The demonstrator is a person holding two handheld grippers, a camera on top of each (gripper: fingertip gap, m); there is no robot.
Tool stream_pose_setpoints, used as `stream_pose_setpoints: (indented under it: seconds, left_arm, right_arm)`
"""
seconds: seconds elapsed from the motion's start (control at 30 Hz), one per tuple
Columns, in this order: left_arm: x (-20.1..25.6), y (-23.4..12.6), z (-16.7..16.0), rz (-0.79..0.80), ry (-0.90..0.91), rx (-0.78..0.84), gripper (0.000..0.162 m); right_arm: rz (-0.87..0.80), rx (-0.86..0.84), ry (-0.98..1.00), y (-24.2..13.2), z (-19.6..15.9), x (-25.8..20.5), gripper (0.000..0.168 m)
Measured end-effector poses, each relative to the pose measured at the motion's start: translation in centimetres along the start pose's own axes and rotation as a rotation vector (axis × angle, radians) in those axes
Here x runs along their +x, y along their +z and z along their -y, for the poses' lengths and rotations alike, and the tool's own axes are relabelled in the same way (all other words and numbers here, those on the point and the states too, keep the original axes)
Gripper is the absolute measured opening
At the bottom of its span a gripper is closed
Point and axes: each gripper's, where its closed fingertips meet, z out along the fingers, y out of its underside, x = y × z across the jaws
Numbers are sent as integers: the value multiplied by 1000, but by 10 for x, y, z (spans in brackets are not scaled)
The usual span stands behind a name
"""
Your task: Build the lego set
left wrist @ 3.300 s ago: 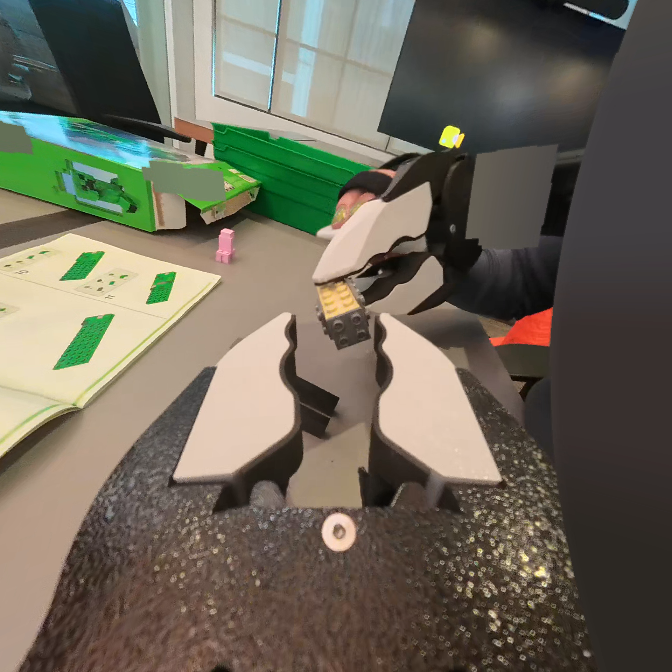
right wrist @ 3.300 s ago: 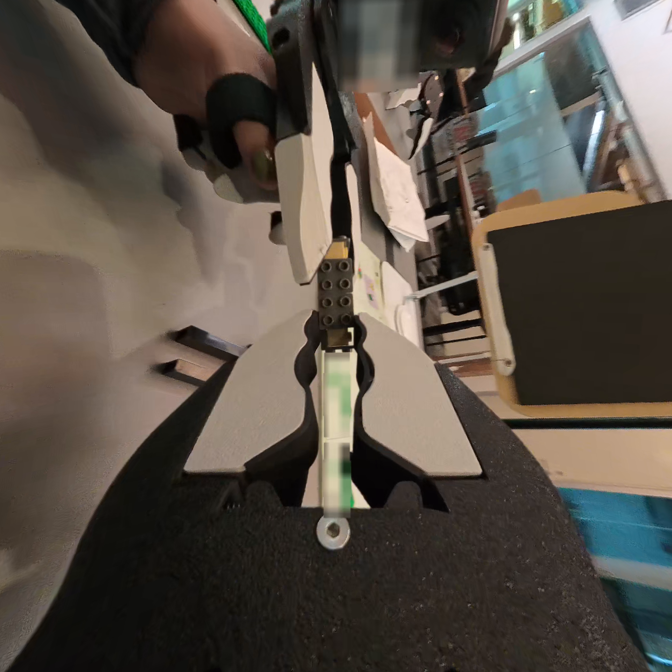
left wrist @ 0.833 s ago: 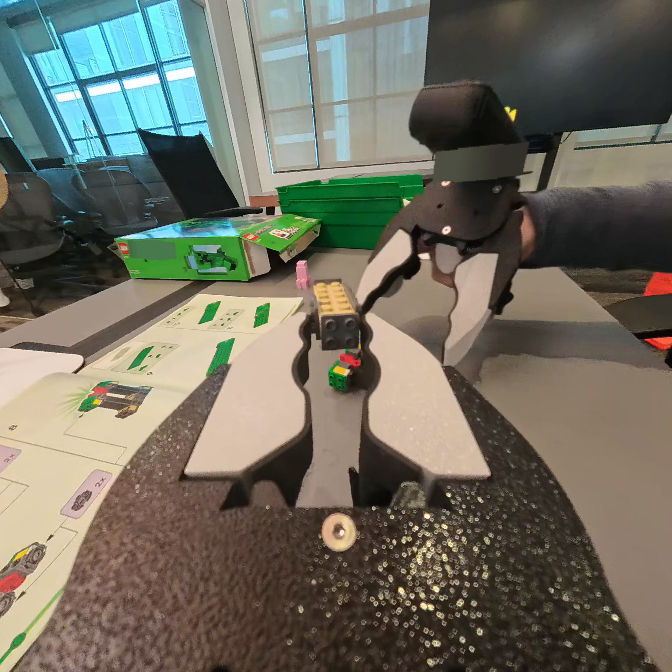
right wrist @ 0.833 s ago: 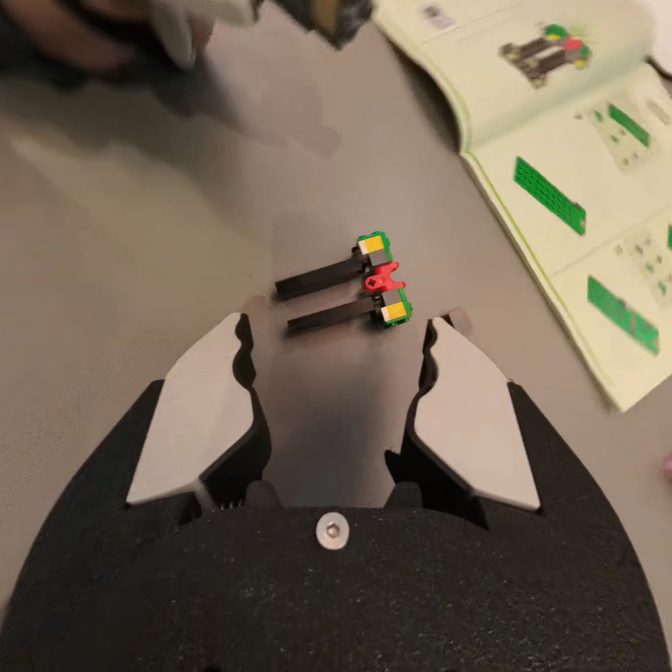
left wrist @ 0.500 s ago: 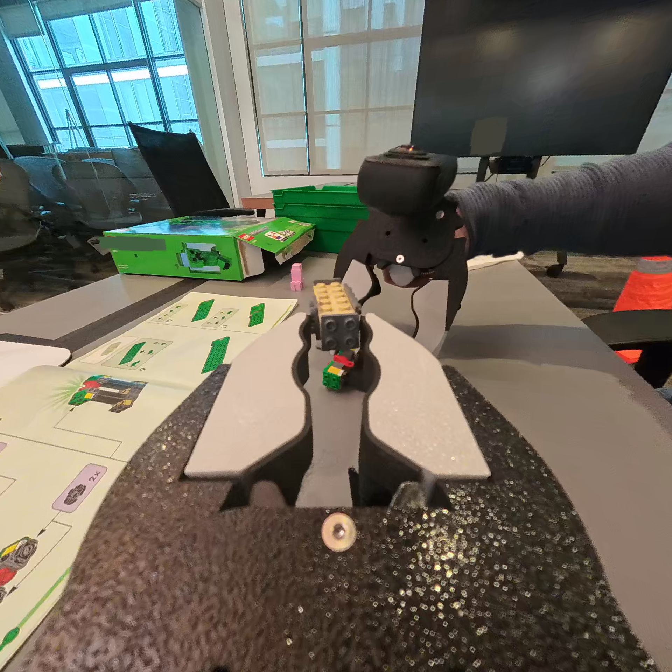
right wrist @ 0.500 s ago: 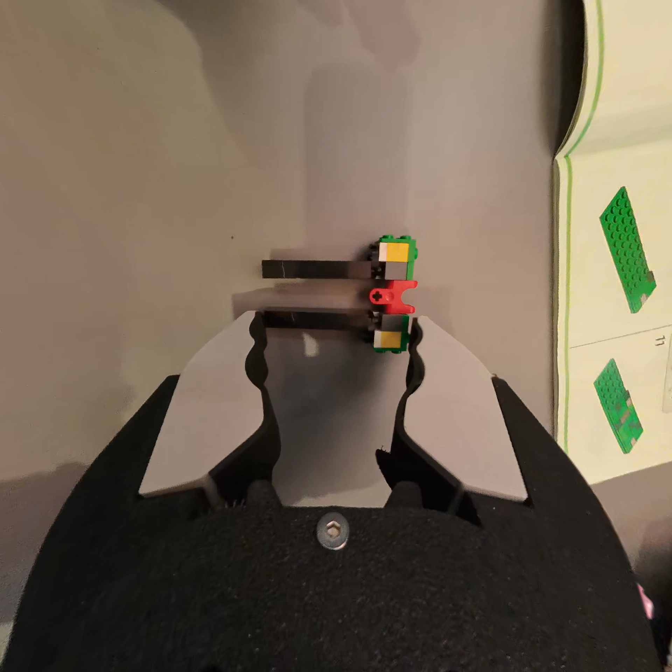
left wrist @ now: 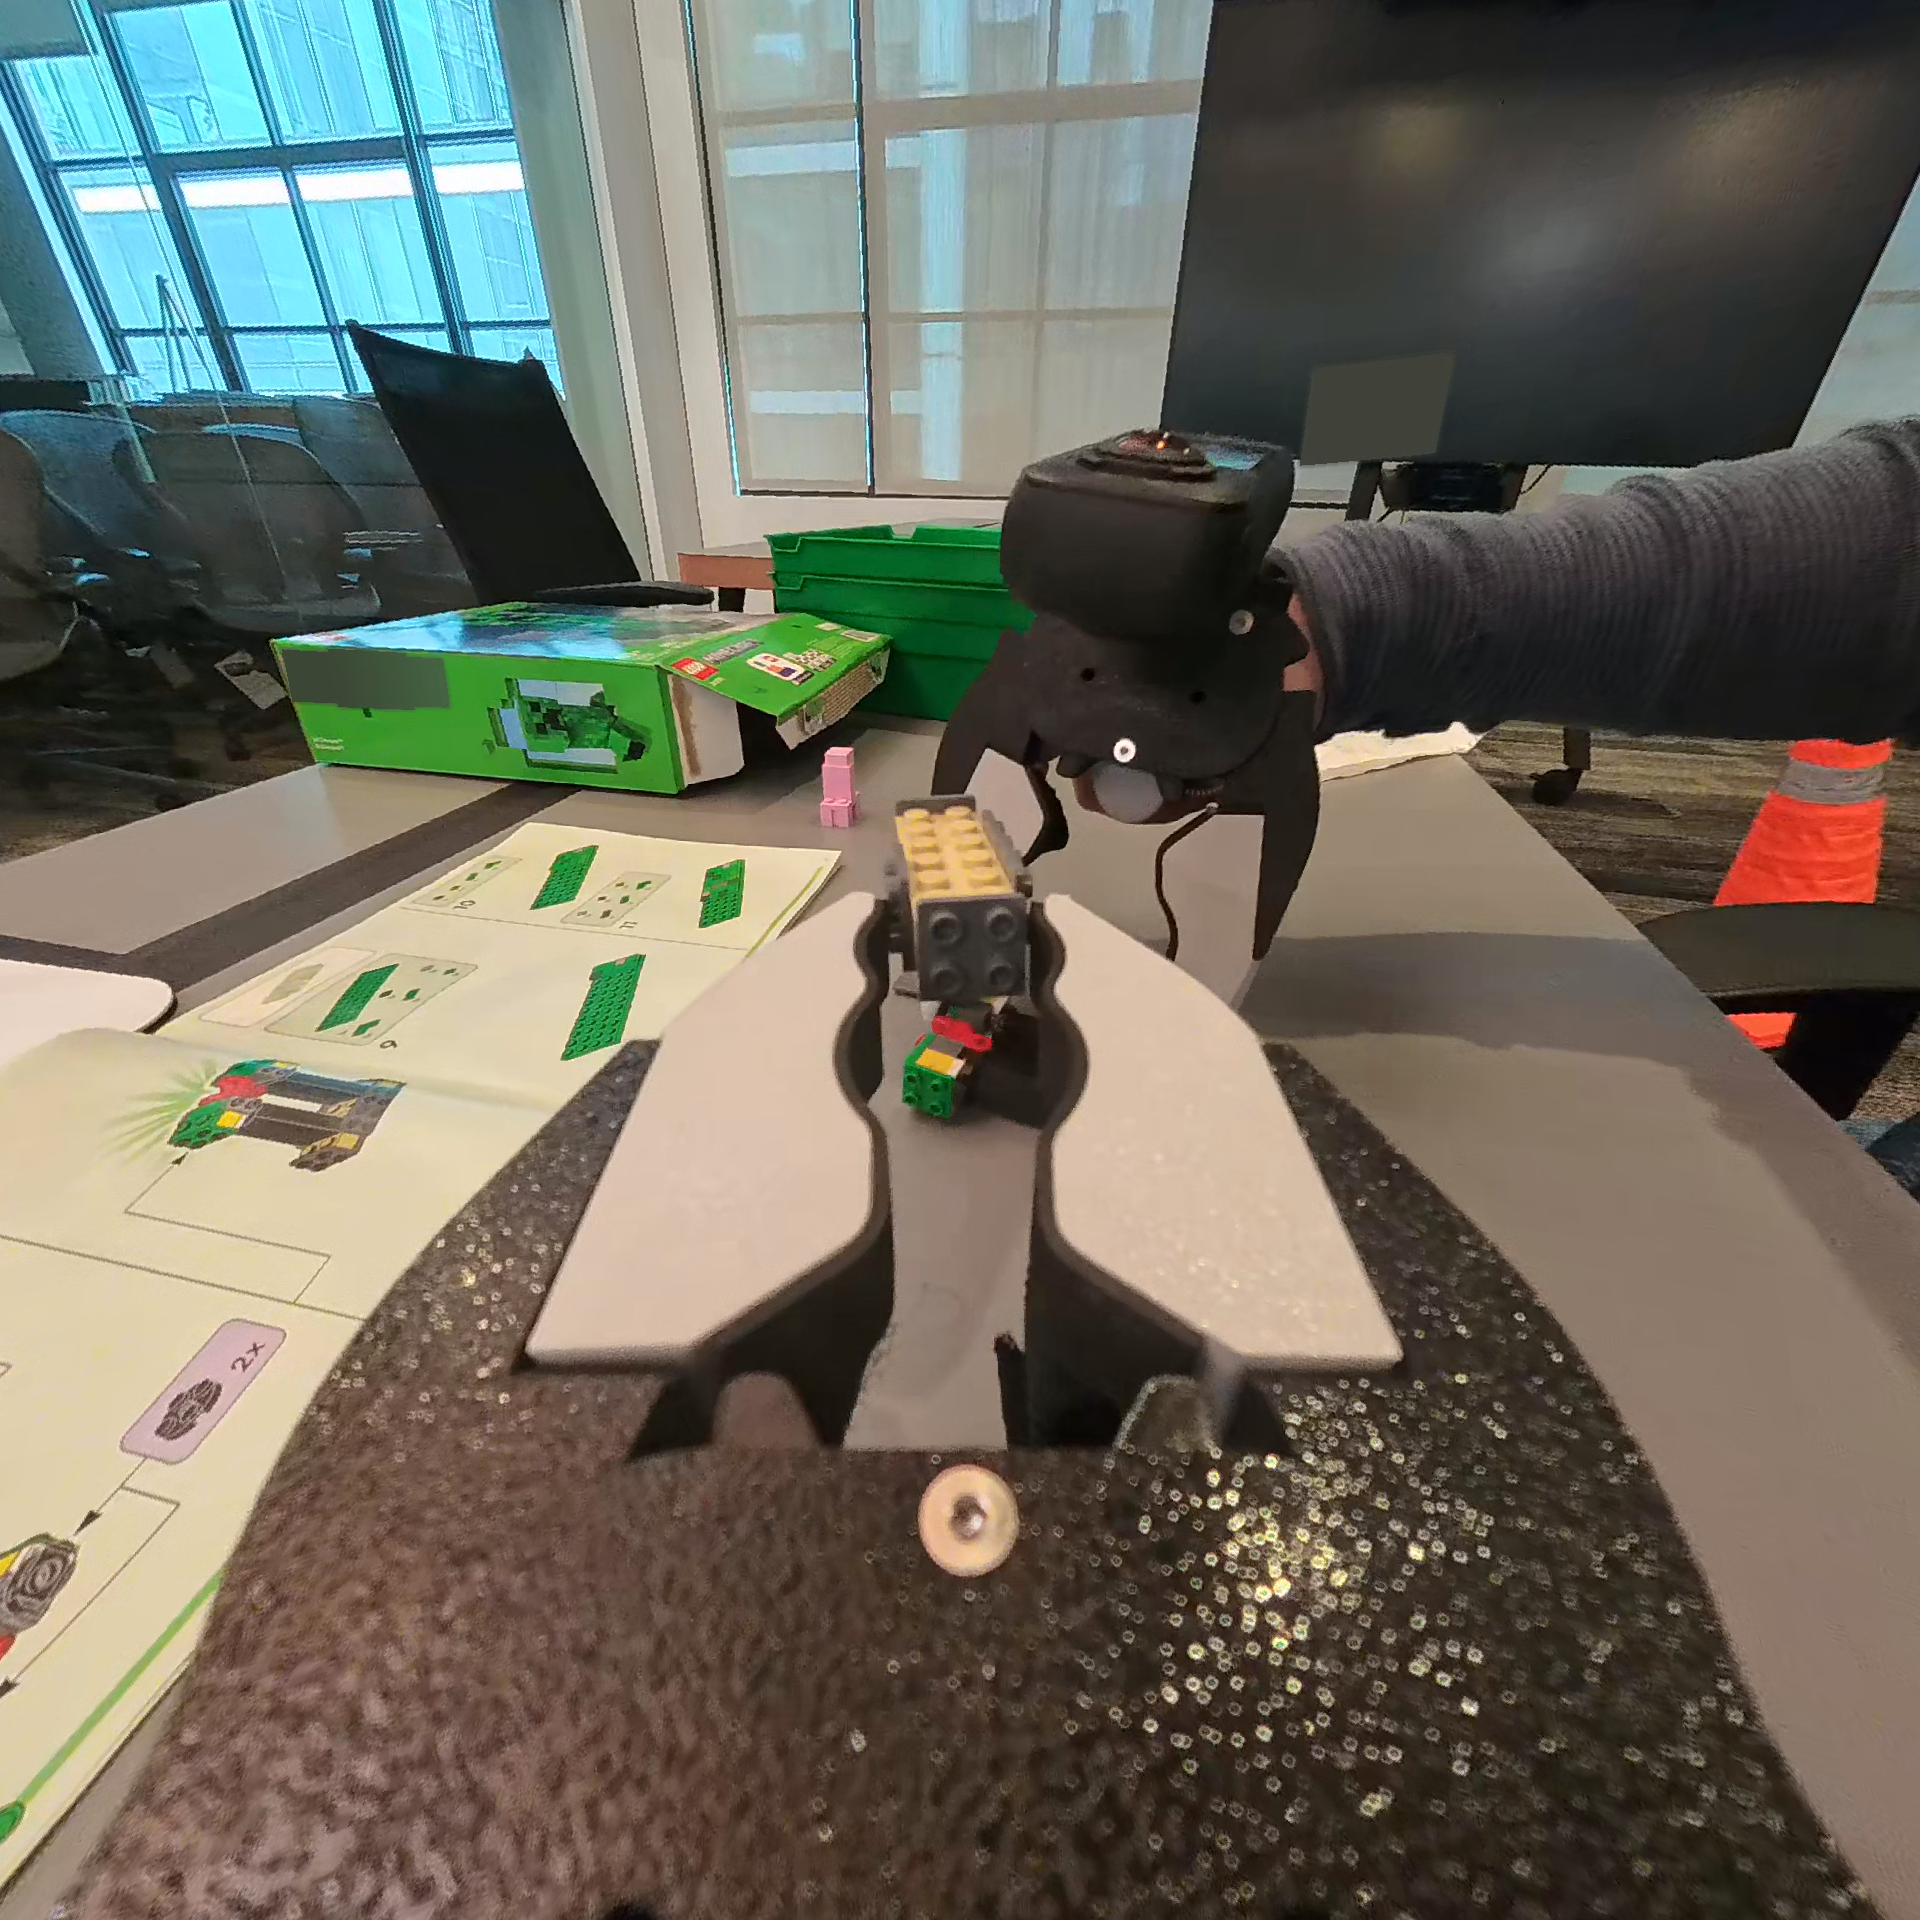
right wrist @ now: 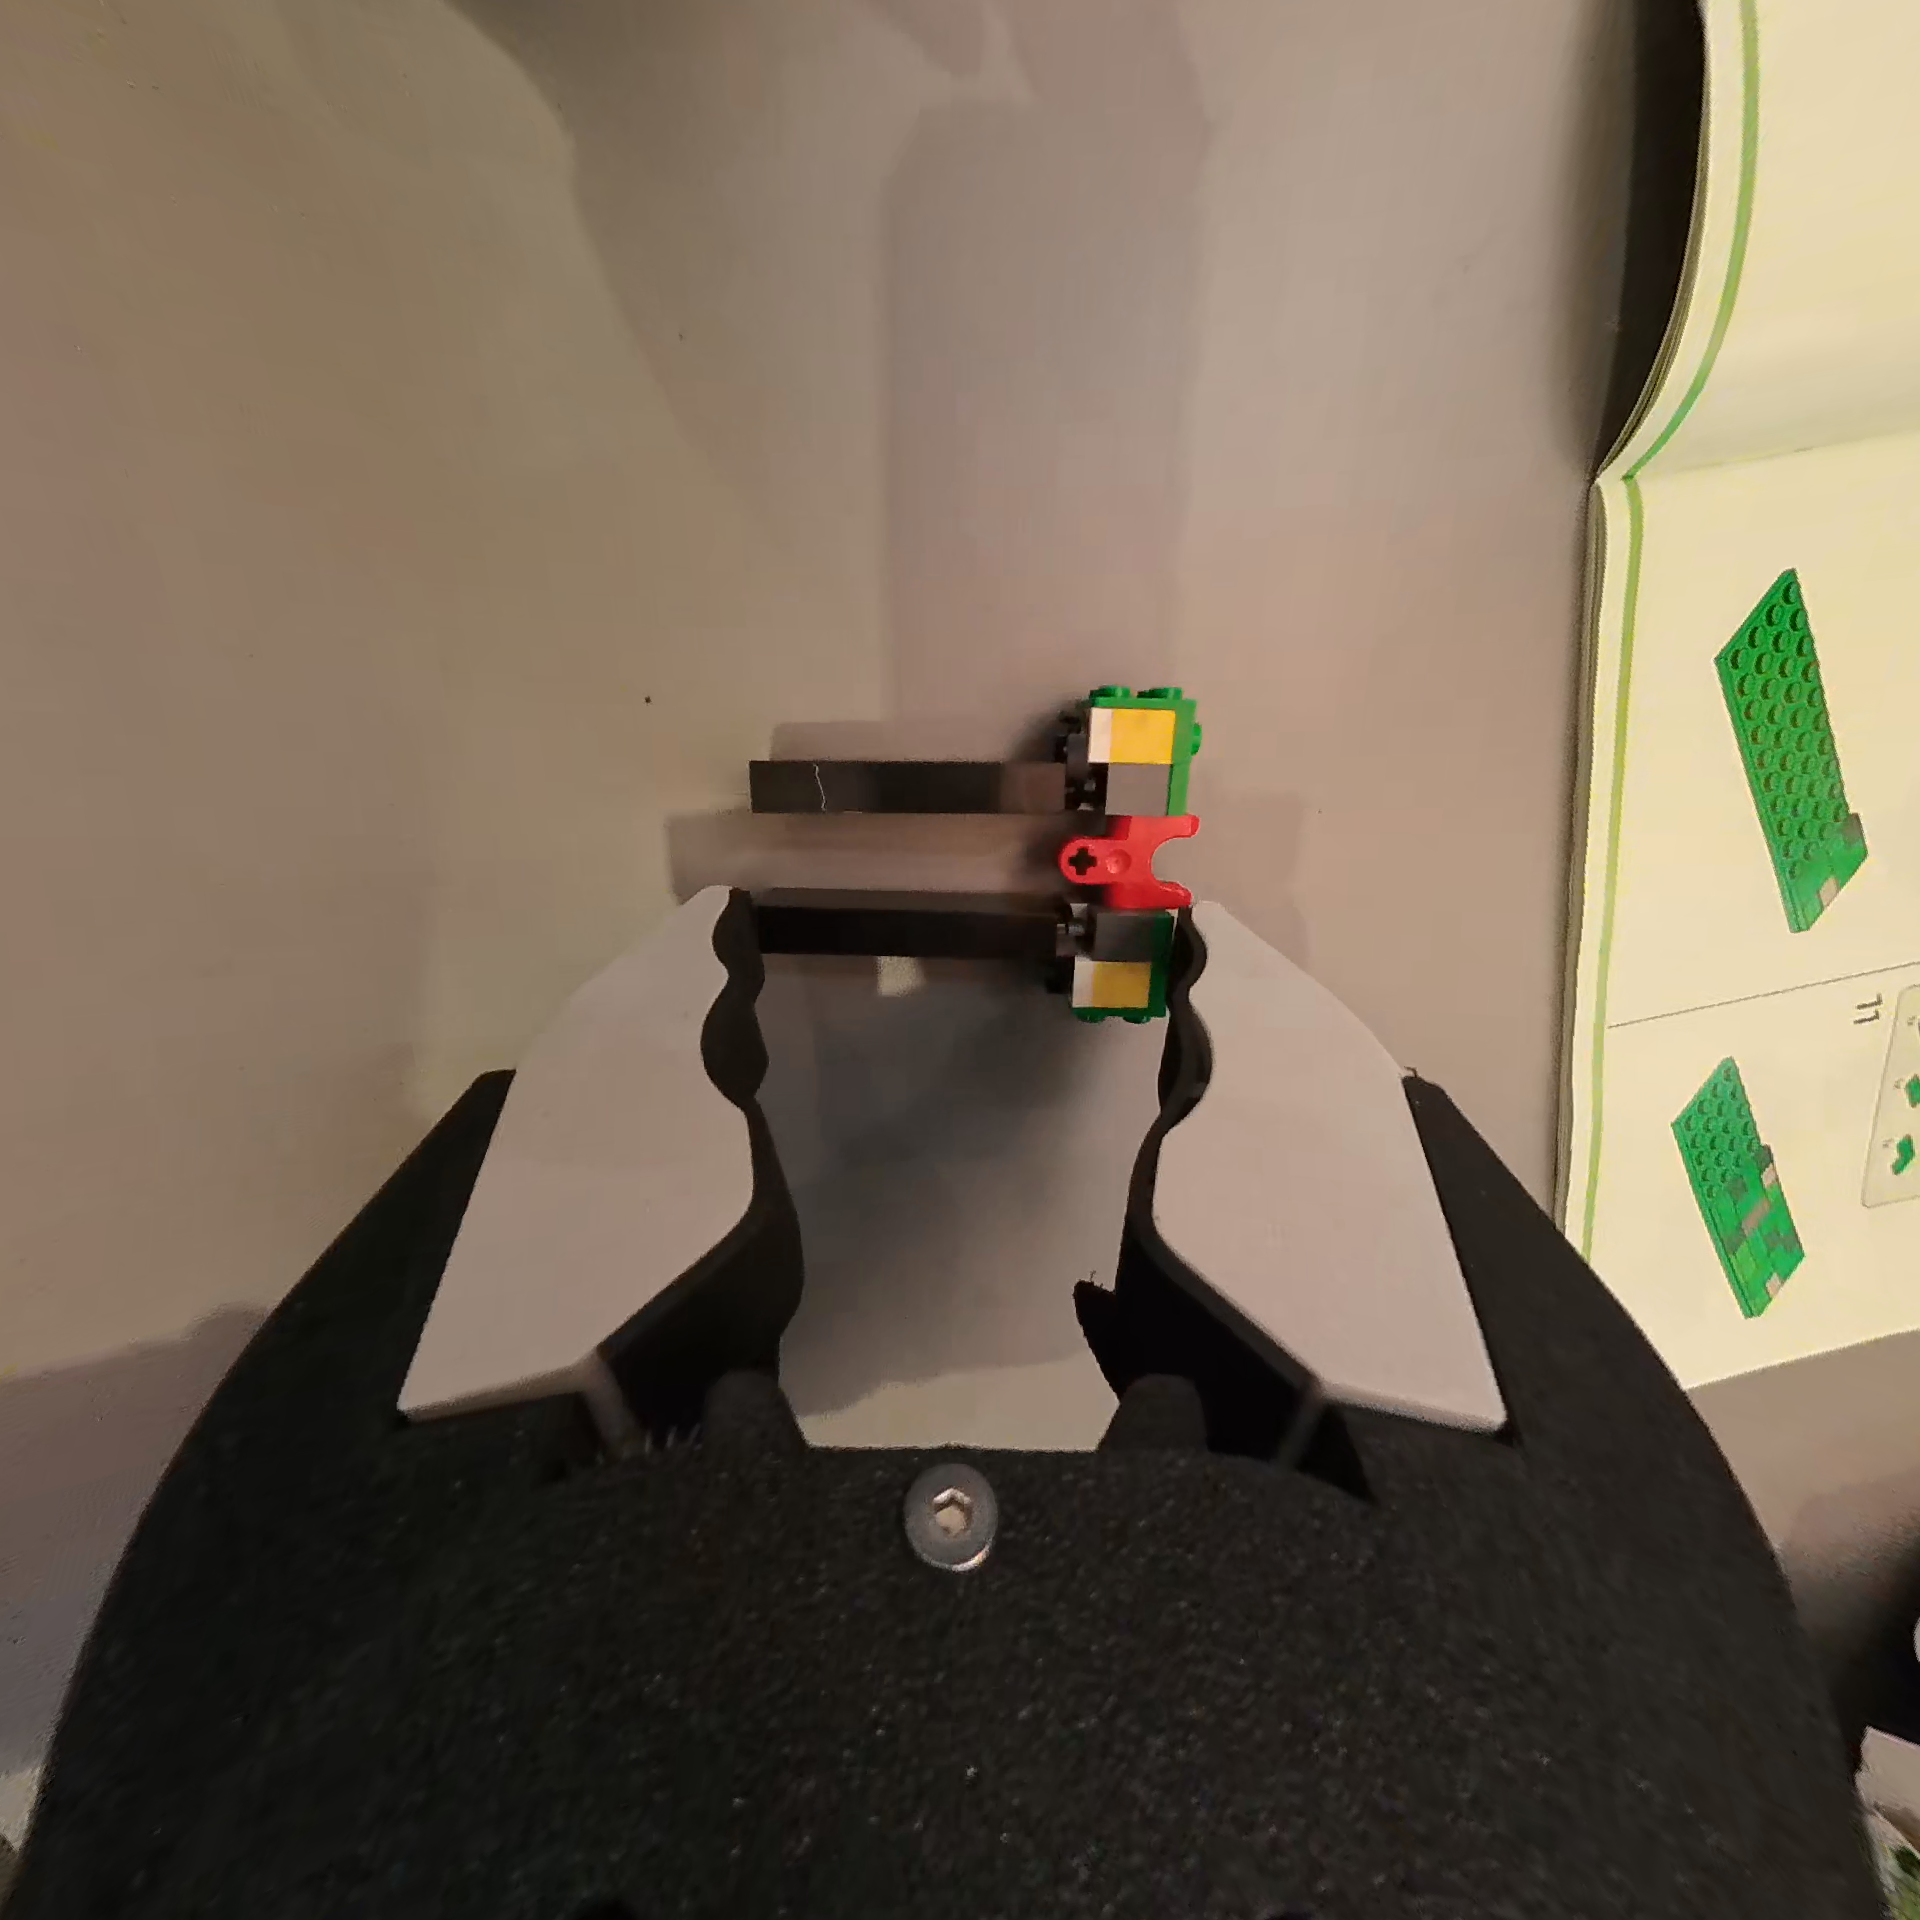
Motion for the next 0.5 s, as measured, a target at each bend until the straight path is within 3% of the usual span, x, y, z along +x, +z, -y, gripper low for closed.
stream_pose_setpoints:
  seconds: [0.3,0.4,0.5]
  left_arm:
    - [0,0,0,-3,-4,-2,25]
    - [0,0,0,-3,-8,2,25]
    - [-1,0,0,-5,-14,4,25]
  right_arm:
    - [-6,6,-1,0,1,1,75]
    - [1,41,25,-1,9,-1,95]
    - [9,73,-3,0,21,-4,98]
